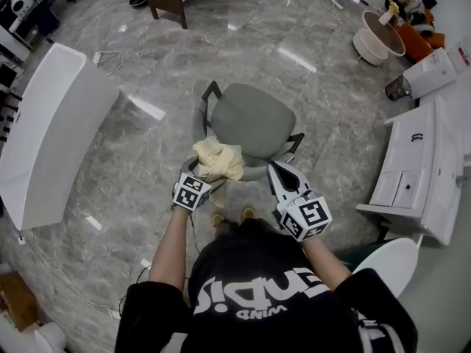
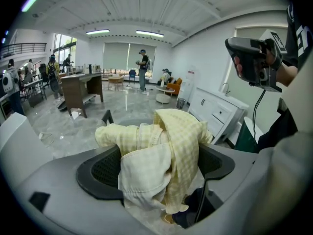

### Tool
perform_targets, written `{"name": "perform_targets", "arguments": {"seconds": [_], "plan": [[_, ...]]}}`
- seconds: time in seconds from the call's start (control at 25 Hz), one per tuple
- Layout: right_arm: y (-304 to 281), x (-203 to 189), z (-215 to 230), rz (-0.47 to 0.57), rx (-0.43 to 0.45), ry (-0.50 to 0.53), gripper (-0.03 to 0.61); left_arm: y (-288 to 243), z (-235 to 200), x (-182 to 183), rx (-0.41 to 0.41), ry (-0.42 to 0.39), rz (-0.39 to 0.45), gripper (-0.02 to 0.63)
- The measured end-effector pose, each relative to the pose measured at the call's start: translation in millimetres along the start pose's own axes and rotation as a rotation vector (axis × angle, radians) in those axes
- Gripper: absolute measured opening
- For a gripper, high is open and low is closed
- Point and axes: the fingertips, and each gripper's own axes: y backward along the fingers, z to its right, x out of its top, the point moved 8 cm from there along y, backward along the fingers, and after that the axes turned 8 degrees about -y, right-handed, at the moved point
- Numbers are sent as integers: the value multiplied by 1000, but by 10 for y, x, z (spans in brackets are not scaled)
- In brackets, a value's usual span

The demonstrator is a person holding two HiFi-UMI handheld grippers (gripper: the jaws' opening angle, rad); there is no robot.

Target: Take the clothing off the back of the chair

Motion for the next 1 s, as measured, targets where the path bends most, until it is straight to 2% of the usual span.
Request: {"name": "perform_targets", "arguments": {"seconds": [0.32,0.44,0.52,0.8,1.0], "plan": [[-34,3,-28,-1,14,-2,12,130,14,-1,-3,15,-14,317],[-13,-9,-22,-1,13,-2,12,163,40,-9,0,25,-22,210],[6,-11,-21,-2,11,0,12,184,66,-11,6,35,-23,164],[67,-51,-3,-1,9,-5,12,214,128,27,39,54,-20,138],[94,-19,-19,11,8,-4,12,373,188,151,67,37,21,132]]}}
